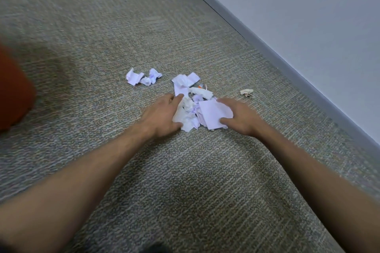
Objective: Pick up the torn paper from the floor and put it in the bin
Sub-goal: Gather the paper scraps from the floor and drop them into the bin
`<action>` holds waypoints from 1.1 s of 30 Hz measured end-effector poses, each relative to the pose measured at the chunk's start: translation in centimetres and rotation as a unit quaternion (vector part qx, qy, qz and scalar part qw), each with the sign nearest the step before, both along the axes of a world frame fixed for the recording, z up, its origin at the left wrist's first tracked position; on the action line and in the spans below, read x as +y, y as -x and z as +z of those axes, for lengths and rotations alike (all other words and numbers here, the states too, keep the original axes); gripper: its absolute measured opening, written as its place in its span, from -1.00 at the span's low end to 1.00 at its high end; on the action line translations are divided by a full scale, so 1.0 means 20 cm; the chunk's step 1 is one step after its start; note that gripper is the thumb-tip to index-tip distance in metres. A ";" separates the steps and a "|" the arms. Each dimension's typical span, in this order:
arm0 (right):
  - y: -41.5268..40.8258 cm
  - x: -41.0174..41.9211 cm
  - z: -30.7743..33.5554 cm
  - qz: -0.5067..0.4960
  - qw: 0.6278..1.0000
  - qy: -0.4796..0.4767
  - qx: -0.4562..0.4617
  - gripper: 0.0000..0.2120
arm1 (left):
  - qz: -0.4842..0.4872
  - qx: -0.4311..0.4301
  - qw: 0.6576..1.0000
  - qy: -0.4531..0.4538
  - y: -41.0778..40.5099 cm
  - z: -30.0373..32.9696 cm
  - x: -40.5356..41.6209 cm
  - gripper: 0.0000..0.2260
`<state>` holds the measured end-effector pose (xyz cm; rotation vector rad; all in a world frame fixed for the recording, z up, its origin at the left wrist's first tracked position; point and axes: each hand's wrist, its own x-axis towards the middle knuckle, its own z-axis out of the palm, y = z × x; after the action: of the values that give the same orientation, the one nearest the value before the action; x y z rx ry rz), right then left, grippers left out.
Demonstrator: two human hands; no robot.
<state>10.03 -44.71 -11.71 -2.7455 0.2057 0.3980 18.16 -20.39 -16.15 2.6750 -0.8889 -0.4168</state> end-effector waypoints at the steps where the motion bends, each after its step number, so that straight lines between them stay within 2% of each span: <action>1: -0.01 -0.01 -0.01 0.013 1.000 0.007 0.009 -0.31 | -0.007 -0.002 1.000 -0.012 -0.01 0.00 -0.02 -0.16; 6: -0.11 -0.02 -0.02 0.031 0.999 0.018 0.038 -0.16 | -0.047 0.016 0.997 -0.051 -0.06 0.00 -0.10 -0.18; 12: -0.16 -0.02 -0.03 0.009 0.999 -0.020 0.040 -0.24 | -0.035 0.023 0.999 0.015 -0.05 0.04 -0.14 -0.52; 14: -0.17 -0.04 -0.06 -0.018 0.999 -0.028 0.012 -0.31 | -0.016 0.017 0.999 0.034 -0.04 0.02 -0.13 -0.60; 17: -0.18 -0.08 -0.06 -0.053 0.996 -0.069 -0.028 -0.57 | 0.030 0.013 0.997 0.068 -0.02 0.00 -0.11 -0.65; 23: -0.17 -0.08 0.04 -0.036 0.990 -0.117 -0.066 -0.85 | 0.107 -0.002 0.984 0.144 -0.01 0.03 -0.04 -0.70; 27: -0.18 -0.02 0.14 -0.034 0.981 -0.166 -0.090 -0.92 | 0.116 -0.032 0.977 0.174 -0.04 0.11 0.05 -0.71; 33: -0.24 0.18 0.35 -0.021 0.962 -0.226 -0.149 -0.88 | 0.114 -0.089 0.973 0.182 -0.05 0.32 0.22 -0.71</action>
<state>14.79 -41.10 -4.76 -2.3056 0.0808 0.0089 19.14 -15.94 -9.74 2.4550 -0.6202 0.0395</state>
